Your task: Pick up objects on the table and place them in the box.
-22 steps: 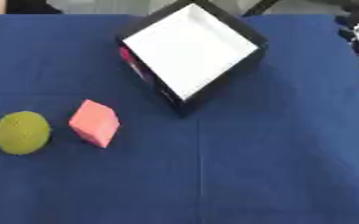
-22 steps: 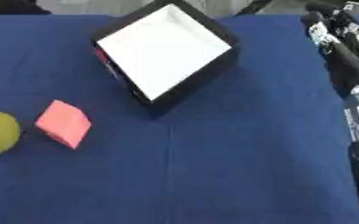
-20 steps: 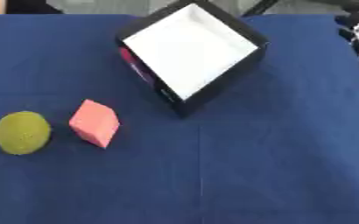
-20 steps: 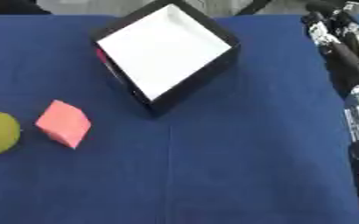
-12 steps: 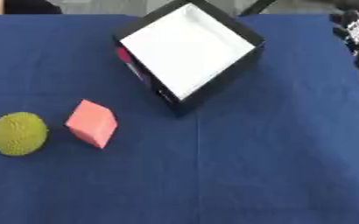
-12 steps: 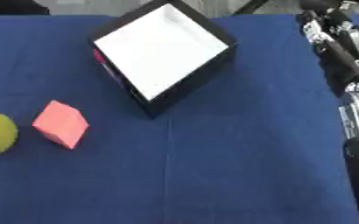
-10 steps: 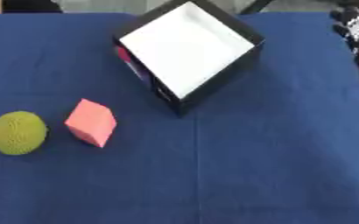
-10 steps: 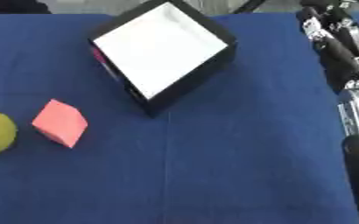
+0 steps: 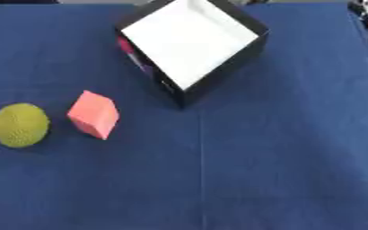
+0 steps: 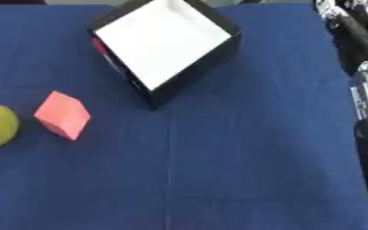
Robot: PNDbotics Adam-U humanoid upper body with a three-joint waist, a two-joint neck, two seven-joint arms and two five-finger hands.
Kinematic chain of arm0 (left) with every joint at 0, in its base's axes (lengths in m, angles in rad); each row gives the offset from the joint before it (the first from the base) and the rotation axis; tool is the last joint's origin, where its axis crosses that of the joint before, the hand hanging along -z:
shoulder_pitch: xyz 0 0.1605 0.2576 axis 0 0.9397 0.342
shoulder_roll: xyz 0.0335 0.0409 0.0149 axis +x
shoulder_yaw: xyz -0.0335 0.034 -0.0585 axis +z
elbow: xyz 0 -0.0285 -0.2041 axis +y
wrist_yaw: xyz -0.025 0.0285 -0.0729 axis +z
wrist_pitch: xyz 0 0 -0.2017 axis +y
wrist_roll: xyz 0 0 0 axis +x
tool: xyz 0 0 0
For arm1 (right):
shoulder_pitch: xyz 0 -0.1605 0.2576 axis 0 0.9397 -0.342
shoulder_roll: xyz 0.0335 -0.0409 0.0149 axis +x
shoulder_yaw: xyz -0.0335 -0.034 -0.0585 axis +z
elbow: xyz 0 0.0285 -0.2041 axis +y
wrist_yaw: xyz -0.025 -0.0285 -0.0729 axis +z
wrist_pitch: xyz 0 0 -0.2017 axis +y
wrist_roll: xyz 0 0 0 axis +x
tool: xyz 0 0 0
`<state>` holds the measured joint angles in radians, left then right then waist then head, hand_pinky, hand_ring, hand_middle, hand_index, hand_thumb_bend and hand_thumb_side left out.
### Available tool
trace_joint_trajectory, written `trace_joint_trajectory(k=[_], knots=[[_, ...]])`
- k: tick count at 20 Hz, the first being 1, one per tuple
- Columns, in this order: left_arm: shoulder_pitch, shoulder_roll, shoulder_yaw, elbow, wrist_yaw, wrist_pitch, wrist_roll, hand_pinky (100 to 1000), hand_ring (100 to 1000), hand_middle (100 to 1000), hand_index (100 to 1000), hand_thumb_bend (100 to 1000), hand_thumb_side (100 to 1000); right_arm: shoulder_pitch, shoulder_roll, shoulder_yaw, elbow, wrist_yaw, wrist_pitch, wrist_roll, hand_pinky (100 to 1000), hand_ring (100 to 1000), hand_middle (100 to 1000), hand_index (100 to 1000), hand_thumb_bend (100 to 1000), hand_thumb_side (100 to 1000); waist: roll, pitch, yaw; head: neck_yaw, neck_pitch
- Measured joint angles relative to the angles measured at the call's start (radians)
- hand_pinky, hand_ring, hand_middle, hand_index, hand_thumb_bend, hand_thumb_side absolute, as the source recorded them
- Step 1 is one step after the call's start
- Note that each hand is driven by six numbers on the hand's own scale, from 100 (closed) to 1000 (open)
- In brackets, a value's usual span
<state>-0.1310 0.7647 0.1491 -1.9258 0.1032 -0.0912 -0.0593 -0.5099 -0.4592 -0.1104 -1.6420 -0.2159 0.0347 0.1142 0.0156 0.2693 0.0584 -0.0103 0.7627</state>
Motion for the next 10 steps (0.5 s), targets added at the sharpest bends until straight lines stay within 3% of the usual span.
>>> trace_joint_trajectory(k=[5, 10], knots=[[0.006, 0.168, -0.047, -0.025, -0.079, -0.025, -0.119, 799, 795, 845, 898, 100, 634, 0.000, -0.019, 0.001, 0.006, 0.000, -0.008, 0.001, 1000, 943, 925, 862, 100, 470, 0.007, 0.000, 0.002, 0.002, 0.000], [-0.007, 0.319, -0.106, -0.047, -0.096, -0.041, -0.241, 831, 827, 868, 916, 100, 688, 0.000, -0.031, 0.008, 0.008, 0.000, -0.015, 0.007, 1000, 943, 925, 862, 100, 470, 0.012, 0.000, 0.002, -0.010, 0.000]])
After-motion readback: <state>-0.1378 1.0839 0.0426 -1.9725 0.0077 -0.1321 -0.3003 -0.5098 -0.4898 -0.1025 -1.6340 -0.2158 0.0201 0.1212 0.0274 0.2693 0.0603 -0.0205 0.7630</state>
